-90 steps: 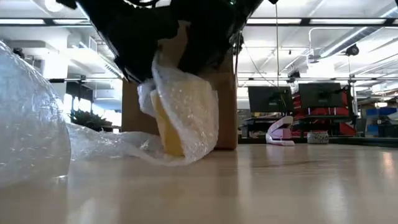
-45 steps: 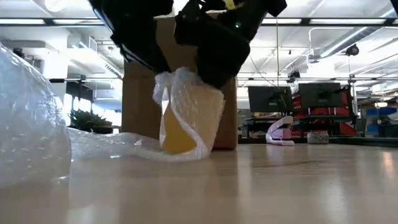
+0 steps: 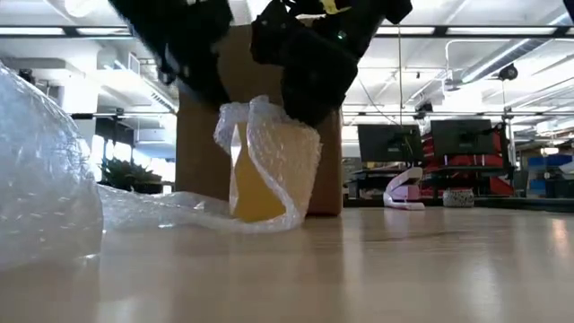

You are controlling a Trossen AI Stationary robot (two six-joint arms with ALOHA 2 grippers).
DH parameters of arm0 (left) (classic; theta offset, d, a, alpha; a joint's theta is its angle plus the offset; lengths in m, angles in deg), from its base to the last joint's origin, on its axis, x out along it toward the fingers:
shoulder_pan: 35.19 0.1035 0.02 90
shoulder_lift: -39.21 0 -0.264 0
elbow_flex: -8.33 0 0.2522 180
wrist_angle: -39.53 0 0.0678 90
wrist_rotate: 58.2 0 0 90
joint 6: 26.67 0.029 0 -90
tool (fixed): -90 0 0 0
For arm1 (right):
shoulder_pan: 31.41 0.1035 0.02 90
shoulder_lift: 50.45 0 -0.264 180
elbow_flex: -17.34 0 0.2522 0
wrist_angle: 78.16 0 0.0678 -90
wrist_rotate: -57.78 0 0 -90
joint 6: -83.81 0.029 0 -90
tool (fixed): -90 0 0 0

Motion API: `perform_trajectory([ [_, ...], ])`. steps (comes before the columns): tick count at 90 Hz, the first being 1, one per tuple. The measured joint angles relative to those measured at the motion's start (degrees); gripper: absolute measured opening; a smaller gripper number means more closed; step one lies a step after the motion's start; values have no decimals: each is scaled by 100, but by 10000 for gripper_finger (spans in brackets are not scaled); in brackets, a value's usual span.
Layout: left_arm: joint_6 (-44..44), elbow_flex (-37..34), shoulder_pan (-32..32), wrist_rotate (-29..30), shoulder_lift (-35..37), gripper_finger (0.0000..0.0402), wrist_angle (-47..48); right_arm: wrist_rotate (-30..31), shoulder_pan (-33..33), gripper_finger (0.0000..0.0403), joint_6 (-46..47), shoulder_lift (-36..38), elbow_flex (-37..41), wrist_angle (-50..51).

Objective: Wrap mug
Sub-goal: Wrap the yellow mug with transparent bubble wrap

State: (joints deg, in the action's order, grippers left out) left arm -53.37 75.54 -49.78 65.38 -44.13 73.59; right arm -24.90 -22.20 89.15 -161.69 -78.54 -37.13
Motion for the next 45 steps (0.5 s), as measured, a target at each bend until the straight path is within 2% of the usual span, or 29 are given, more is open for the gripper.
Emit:
perform_trajectory([
  [7, 219, -163, -13, -329, -73, 21, -988, -2, 0, 2, 0, 2, -1, -6],
  [15, 311, -224, -46, -529, -130, 21, -1616, -3, 0, 2, 0, 2, -1, -8],
  [27, 319, -233, -116, -614, -269, 21, -1879, -2, 0, 2, 1, 2, -7, -12],
  [37, 225, -307, -118, -1017, -620, 21, -1879, -2, 0, 2, 2, 4, -7, -17],
  [45, 54, -332, -124, -1058, -918, 21, -2052, -16, 0, 2, 25, 24, -15, 82],
])
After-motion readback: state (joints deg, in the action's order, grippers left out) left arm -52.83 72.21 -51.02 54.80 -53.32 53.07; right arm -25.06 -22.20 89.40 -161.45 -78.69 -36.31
